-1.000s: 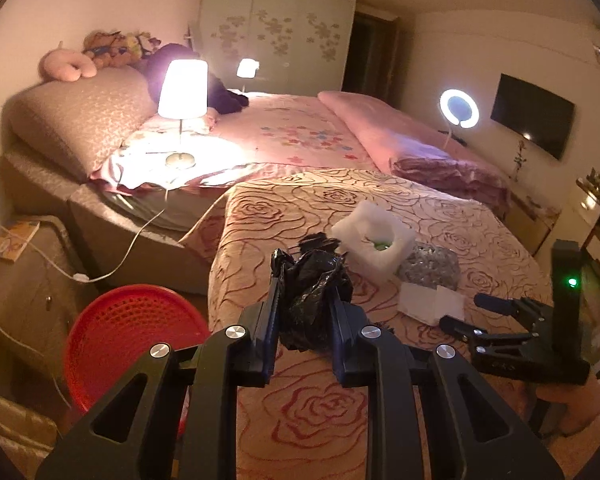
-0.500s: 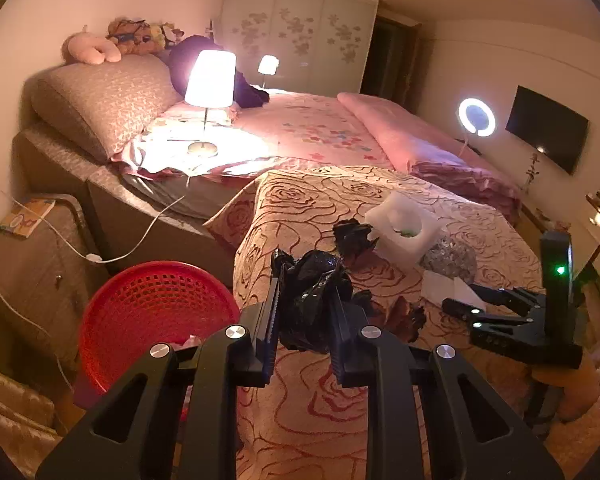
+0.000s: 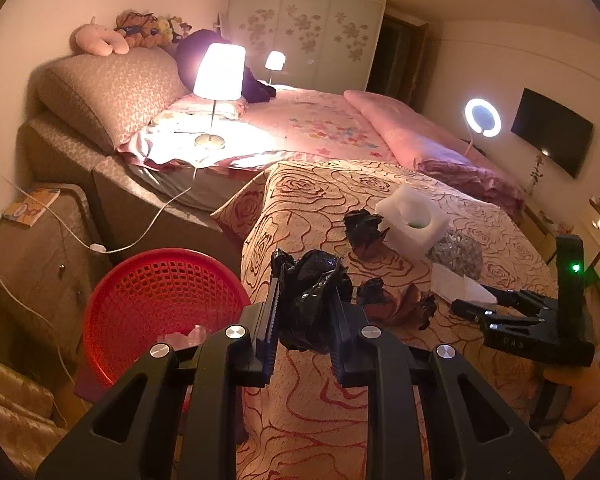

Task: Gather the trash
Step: 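Grasp the white tissue on the bed with the right tool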

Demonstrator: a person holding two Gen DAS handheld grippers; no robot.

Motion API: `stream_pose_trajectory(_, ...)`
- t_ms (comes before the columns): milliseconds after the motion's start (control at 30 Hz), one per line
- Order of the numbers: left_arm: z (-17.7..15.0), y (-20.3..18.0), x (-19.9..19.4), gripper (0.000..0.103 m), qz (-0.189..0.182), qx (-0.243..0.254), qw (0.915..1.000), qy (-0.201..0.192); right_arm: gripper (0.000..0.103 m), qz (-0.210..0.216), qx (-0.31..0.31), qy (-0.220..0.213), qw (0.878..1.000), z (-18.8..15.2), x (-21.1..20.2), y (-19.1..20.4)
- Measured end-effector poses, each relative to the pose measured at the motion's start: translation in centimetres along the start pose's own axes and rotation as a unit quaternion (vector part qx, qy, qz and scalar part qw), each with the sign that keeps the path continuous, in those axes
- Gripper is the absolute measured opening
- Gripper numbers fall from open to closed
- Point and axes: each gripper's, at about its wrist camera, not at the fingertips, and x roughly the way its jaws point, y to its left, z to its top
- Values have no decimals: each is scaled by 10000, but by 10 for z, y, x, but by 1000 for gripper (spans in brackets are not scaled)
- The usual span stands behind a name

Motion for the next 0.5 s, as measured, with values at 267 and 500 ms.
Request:
stream_pose_trajectory(267, -1, 2, 0, 20, 14, -29, 10000, 9, 68, -326, -231, -79, 9992, -2, 5, 10)
stream_pose_trajectory(500, -4, 1, 1, 20, 32, -24, 10000, 23, 30, -574, -98, -213, 9981, -3, 1, -4)
